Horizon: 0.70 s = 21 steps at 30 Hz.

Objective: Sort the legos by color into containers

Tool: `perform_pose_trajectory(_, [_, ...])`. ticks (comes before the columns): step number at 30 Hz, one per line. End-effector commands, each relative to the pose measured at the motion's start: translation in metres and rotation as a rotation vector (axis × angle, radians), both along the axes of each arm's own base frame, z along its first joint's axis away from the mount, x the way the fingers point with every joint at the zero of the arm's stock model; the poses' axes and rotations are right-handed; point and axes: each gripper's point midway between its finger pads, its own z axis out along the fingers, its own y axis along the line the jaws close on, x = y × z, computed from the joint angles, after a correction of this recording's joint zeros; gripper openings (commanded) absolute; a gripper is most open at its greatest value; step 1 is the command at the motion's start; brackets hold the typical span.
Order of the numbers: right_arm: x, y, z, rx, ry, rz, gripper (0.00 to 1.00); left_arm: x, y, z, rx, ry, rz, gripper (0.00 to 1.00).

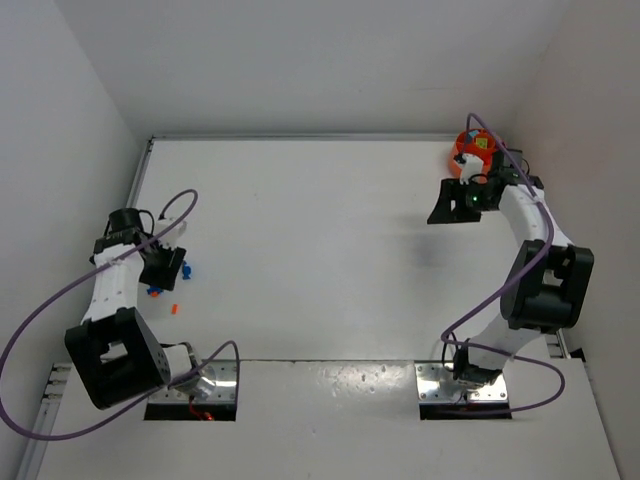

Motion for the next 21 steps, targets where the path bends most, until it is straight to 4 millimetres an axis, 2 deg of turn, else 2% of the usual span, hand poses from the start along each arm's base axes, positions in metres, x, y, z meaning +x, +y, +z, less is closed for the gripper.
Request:
perform_pose_trajectory(1, [-0.006,-0.007,-0.009,-0.082,-0.003,0.026,0.62,-0.006,-0.007,-0.006,-0.006,-0.011,-0.087,0.64])
perform_pose_trajectory(3, [-0.015,-0.014,-0.019,-0.129,0.017,0.014,0.62,-0.01,-0.008,-0.011,-0.005,-0.007,-0.096,0.63])
perform_pose_trajectory(7, [-0.02,-0.019,-0.019,-0.171,0.008,0.017,0.62,-0.009,-0.011,-0.007,0.0,-0.041,-0.111,0.63])
perform_pose_trajectory(10, [-0.01,-0.023,-0.01,-0.19,-0.039,0.009,0.62,-0.004,-0.018,0.004,-0.041,-0.065,-0.13,0.72])
perform_pose_trajectory(14, [-0.004,-0.025,0.003,-0.241,-0.118,0.052,0.63,0.017,-0.027,0.047,-0.086,-0.191,-0.162,0.94])
perform_pose_trajectory(15, [-0.003,-0.026,0.005,-0.255,-0.143,0.065,0.66,0.021,-0.029,0.053,-0.096,-0.212,-0.161,1.0])
perform_pose_trajectory(16, [-0.001,-0.028,0.008,-0.279,-0.178,0.07,0.67,0.029,-0.029,0.075,-0.084,-0.28,-0.158,1.0])
perform_pose_trajectory(18, [0.003,-0.032,0.024,-0.328,-0.267,0.082,0.76,0.037,-0.029,0.093,-0.084,-0.349,-0.131,1.0])
perform_pose_trajectory(19, [0.004,-0.034,0.028,-0.353,-0.303,0.106,0.83,0.046,-0.025,0.112,-0.074,-0.418,-0.077,1.0])
perform_pose_trajectory(20, [0.007,-0.036,0.043,-0.39,-0.37,0.129,0.93,0.049,-0.026,0.118,-0.082,-0.434,-0.076,1.0])
perform_pose_trajectory(21, [0.005,-0.036,0.043,-0.395,-0.385,0.127,0.97,0.053,-0.027,0.121,-0.088,-0.456,-0.089,1.0])
